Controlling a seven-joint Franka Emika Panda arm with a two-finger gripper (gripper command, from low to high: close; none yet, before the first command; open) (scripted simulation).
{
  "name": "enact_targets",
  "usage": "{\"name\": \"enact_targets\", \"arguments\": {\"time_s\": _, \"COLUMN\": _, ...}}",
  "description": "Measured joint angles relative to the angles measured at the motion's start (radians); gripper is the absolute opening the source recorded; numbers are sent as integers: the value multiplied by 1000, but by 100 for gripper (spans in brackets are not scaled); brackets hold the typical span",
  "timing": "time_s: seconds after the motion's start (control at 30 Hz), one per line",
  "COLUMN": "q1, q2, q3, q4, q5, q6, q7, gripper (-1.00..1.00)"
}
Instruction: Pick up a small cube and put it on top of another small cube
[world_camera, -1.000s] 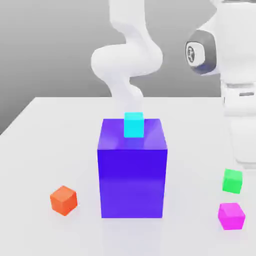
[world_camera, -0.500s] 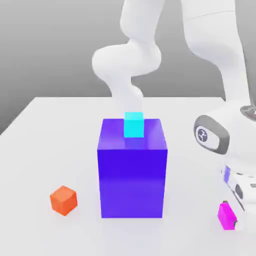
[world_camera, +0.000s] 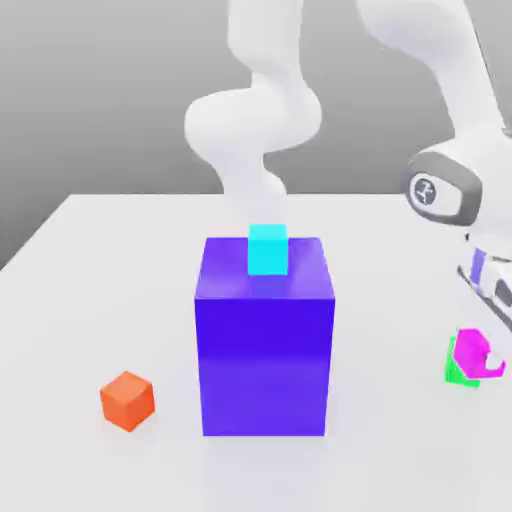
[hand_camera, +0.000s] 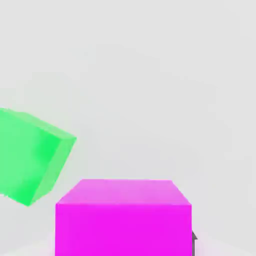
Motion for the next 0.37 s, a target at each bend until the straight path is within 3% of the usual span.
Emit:
{"name": "enact_targets", "arguments": {"time_s": 0.13, "q1": 146, "q2": -15, "q3": -9, "q4": -53, "q5": -35, "q6": 42, "q7": 55, "gripper": -100}}
{"name": "enact_targets", "arguments": {"time_s": 0.23, "q1": 102, "q2": 83, "q3": -47, "q4": -52, "q5": -69, "q6": 139, "q7": 82, "gripper": -100}}
{"name": "enact_targets", "arguments": {"time_s": 0.27, "q1": 106, "q2": 112, "q3": -55, "q4": -50, "q5": -77, "q6": 166, "q7": 88, "gripper": 100}}
{"name": "enact_targets", "arguments": {"time_s": 0.37, "q1": 106, "q2": 112, "q3": -55, "q4": -50, "q5": -77, "q6": 166, "q7": 88, "gripper": 100}}
